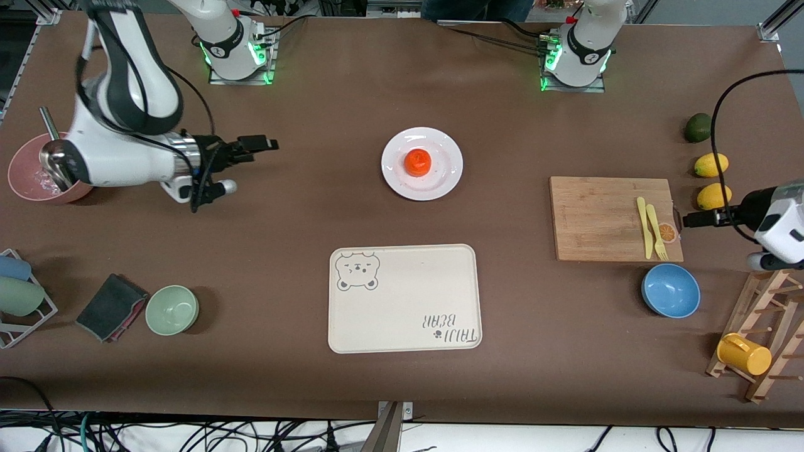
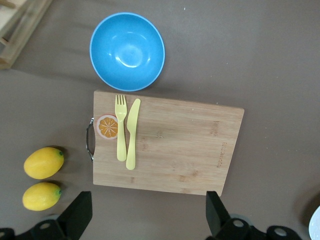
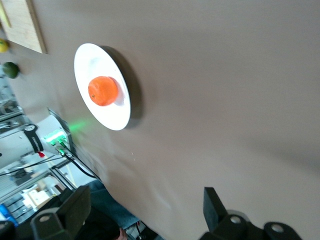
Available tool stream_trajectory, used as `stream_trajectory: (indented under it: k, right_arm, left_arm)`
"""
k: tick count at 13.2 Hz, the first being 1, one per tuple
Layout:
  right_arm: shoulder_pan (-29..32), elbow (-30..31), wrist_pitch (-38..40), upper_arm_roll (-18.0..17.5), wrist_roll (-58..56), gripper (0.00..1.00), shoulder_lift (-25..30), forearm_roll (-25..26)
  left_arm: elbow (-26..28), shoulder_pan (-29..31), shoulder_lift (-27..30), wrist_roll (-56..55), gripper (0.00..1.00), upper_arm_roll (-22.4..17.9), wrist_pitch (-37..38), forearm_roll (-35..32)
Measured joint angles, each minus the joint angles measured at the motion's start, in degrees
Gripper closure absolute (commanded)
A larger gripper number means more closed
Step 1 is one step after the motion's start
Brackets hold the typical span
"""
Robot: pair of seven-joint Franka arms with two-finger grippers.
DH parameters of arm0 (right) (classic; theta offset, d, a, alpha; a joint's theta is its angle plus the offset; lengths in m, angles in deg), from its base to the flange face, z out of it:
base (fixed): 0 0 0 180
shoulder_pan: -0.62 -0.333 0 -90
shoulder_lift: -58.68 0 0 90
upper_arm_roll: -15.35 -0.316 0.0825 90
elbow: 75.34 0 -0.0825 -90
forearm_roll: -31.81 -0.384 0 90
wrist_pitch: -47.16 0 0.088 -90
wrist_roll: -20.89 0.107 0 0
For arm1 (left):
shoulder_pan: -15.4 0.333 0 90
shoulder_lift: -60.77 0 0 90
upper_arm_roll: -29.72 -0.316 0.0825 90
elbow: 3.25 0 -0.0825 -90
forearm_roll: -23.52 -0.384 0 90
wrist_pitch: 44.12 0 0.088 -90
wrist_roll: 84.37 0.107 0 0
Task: Place orange and plate with both arms
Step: 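Grasp the white plate rim with the right gripper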
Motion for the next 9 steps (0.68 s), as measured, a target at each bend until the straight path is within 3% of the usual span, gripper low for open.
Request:
stream_trajectory:
  k: [2,3,6,9]
  right_arm:
    - [-0.1,3.1,-8.7,-4.4,-2.1,0.00,-2.7,-4.4]
    - [-0.2,3.5,-13.1,-6.9,-3.1,0.00,-4.4,-7.3]
    - [-0.5,3.8,-28.0,-15.1,-8.0,0.00,-11.4,-17.6]
    - [-1.5,3.1,-37.7,-20.7,-16.5,0.01,-19.1,-28.7]
  left_arm:
    - [0.1,-1.6,2.0,0.0,0.00,-0.8,1.0,1.5]
    - [0.1,-4.9,3.1,0.0,0.00,-4.5,1.2,2.9]
    - [2.2,-19.9,8.4,1.6,0.00,-21.3,1.6,9.9]
    - [5.1,-28.7,15.6,4.1,0.00,-30.2,1.8,10.7]
